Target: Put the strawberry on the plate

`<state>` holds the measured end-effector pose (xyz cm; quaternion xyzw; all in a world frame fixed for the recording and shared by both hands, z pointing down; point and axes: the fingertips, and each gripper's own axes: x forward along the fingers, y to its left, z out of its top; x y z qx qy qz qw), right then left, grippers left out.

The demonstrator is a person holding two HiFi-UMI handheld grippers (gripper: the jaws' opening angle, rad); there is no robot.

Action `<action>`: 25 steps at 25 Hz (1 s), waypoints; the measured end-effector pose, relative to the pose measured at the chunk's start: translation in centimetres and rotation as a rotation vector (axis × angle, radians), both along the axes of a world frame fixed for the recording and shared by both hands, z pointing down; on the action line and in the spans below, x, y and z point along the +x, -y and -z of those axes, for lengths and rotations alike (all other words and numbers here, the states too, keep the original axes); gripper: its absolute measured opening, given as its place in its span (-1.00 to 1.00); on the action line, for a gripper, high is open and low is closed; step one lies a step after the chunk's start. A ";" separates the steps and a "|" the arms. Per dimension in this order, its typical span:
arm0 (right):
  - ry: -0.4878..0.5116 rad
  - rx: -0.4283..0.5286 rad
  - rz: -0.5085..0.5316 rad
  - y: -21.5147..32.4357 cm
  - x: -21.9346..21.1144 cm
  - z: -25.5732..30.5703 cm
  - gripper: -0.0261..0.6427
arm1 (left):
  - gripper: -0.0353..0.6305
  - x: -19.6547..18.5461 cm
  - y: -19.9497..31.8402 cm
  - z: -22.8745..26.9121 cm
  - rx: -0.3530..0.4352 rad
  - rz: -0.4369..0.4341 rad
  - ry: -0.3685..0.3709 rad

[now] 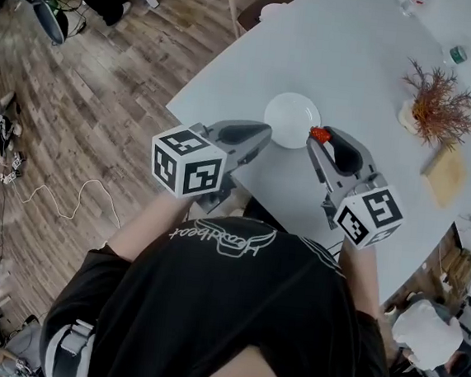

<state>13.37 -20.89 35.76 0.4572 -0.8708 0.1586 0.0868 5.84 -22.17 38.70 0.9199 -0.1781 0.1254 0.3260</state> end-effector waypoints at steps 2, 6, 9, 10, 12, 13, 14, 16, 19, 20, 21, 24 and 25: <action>-0.038 0.000 0.005 0.6 0.0 -0.6 -0.55 | -0.88 0.0 0.3 -0.4 -0.008 0.005 0.003; -0.106 0.005 0.011 1.9 0.2 -2.0 -0.55 | -0.88 0.3 0.8 -1.3 -0.027 0.012 0.008; -0.147 0.005 0.024 2.7 -0.1 -2.9 -0.55 | -0.88 0.4 1.1 -1.9 -0.043 0.014 0.009; -0.173 0.007 0.028 3.0 -0.2 -3.3 -0.55 | -0.88 0.4 1.2 -2.1 -0.048 0.015 0.010; -0.235 0.011 0.039 3.6 -0.4 -4.3 -0.55 | -0.88 0.4 1.4 -2.5 -0.057 0.018 0.015; -0.261 0.011 0.045 3.8 -0.4 -4.8 -0.55 | -0.88 0.4 1.5 -2.7 -0.062 0.020 0.018; -0.281 0.008 0.051 4.1 -0.4 -5.4 -0.55 | -0.88 0.4 1.6 -2.9 -0.067 0.022 0.021; -0.306 -0.006 0.062 4.6 -0.3 -6.6 -0.55 | -0.88 0.5 1.9 -3.3 -0.078 0.026 0.025; -0.321 -0.031 0.074 5.5 -0.3 -8.5 -0.55 | -0.88 0.3 2.2 -4.1 -0.098 0.037 0.033; -0.323 -0.037 0.077 5.7 -0.3 -9.1 -0.55 | -0.88 0.3 2.3 -4.4 -0.104 0.040 0.036; -0.327 -0.044 0.081 5.9 -0.4 -9.8 -0.55 | -0.88 0.2 2.3 -4.8 -0.109 0.042 0.039; -0.351 -0.072 0.095 6.3 -0.6 -12.0 -0.55 | -0.88 0.0 2.4 -5.8 -0.123 0.050 0.048; -0.362 -0.082 0.099 6.4 -0.6 -12.7 -0.55 | -0.88 0.0 2.5 -6.1 -0.129 0.054 0.051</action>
